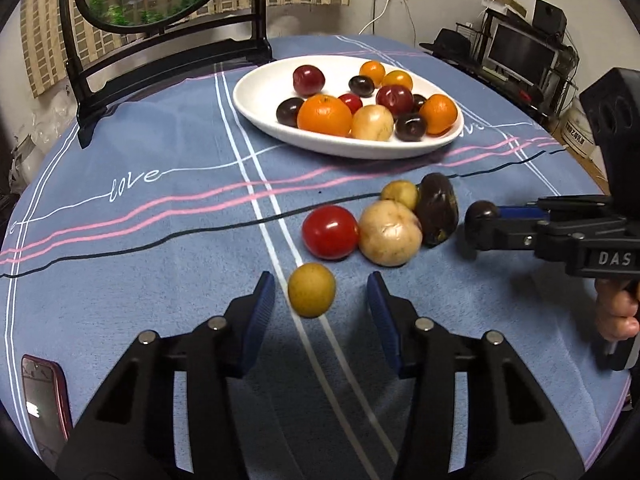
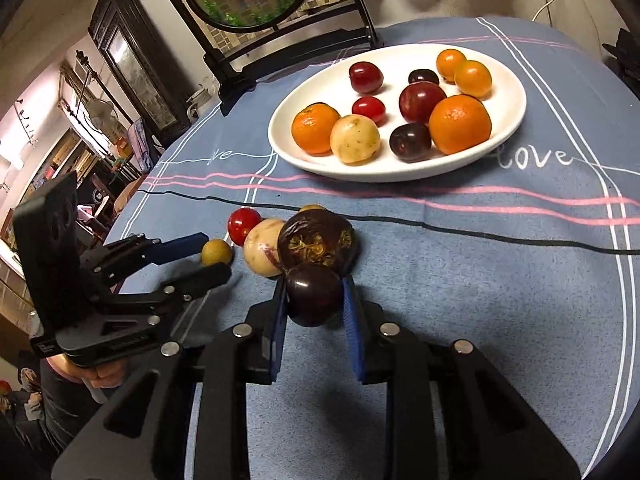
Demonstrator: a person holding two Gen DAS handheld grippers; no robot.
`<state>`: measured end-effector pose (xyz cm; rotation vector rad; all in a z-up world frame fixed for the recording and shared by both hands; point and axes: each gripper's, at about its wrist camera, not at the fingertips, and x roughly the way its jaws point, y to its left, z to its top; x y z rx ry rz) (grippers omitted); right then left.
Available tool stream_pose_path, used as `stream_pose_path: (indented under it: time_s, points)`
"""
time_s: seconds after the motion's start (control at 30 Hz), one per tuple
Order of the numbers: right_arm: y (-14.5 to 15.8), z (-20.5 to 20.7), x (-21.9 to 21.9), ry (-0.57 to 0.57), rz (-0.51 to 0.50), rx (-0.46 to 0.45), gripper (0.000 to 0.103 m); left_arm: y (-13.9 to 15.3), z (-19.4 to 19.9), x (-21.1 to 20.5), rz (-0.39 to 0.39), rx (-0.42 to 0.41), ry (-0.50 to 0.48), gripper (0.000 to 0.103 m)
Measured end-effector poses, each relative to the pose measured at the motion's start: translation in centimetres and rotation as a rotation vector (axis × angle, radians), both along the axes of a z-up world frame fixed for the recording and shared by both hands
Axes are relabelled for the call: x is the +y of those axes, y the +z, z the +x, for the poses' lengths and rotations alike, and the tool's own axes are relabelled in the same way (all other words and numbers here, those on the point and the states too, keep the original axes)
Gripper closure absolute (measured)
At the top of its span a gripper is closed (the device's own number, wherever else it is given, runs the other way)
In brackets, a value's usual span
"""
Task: Organize fruits
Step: 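Grasp a dark plum with the right gripper while the left gripper grasps a small yellow fruit, then lower the dark plum and small yellow fruit onto the plate, opening both grippers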
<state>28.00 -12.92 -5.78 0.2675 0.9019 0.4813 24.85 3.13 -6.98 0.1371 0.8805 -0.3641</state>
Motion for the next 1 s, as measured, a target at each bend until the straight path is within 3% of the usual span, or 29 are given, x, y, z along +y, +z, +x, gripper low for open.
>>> stream_pose_path:
  time_s: [0.3,0.37,0.53,0.6,0.7,0.8,1.0]
  points:
    - [-0.2,0.1,-0.1,-0.013,-0.005,0.01,0.076,-0.8,0.2,-0.4,0.034,0.001,-0.005,0.069]
    - [-0.3,0.1,-0.2,-0.019,-0.005,0.015,0.076,-0.8,0.3,-0.4,0.037,-0.005,-0.007,0.078]
    - [-0.1,-0.1,-0.2,-0.011,-0.002,-0.004,0.076,-0.5,0.3,-0.1,0.019,-0.002,0.008,0.078]
    - [0.2,-0.3,-0.3,0.014,0.045,-0.018,0.076,-0.2,0.1,0.3,-0.006,-0.005,0.017,0.078]
    - [1.0,-0.9,-0.5,0.007,0.046,-0.082,0.076,1.1,-0.5,1.3,-0.119,-0.013,0.025,0.078]
    - [2.1,-0.1,-1.0,-0.019,0.074,-0.126,0.076,3.2,0.4,1.4,-0.182,-0.042,0.027,0.078]
    - [4.0,5.9,-2.2,-0.163,-0.009,-0.233,0.076,6.6,7.2,-1.8,-0.192,-0.097,-0.008,0.078]
